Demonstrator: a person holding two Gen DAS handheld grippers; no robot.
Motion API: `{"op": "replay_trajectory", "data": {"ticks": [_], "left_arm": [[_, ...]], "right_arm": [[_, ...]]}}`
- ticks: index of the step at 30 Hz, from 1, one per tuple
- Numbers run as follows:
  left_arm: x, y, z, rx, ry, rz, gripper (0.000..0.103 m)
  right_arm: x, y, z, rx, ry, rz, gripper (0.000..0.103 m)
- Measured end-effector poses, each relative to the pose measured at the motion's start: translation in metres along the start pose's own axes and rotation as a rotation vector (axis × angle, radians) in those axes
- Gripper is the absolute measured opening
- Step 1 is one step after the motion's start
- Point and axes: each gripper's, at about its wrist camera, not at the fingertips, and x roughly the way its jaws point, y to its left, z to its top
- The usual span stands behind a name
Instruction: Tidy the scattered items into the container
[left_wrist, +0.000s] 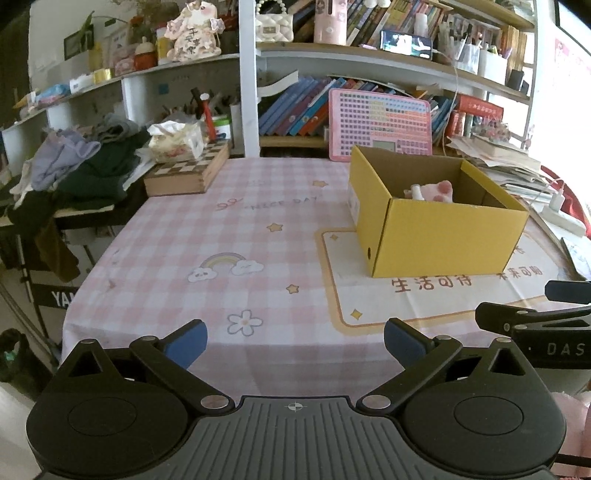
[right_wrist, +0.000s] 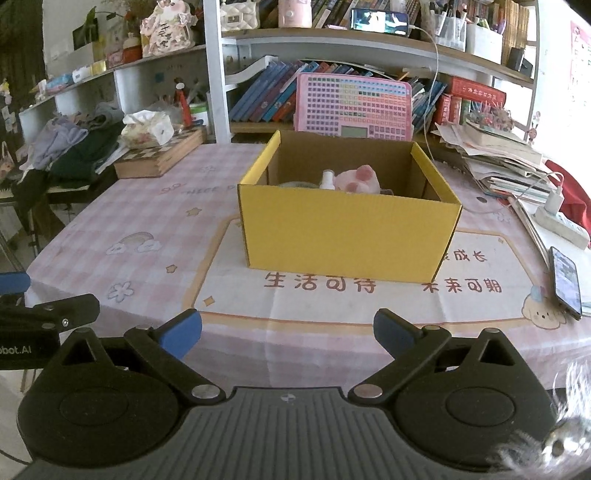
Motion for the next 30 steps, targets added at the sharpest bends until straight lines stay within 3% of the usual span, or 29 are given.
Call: {"op": "replay_trajectory", "data": {"ticks": [30], "left_arm": [[-0.003, 0.009, -0.005, 0.001, 0.018, -0.018, 0.103]], "right_arm": [[-0.003, 0.015, -0.002, -0.023, 0.008, 0.002, 0.101]]}}
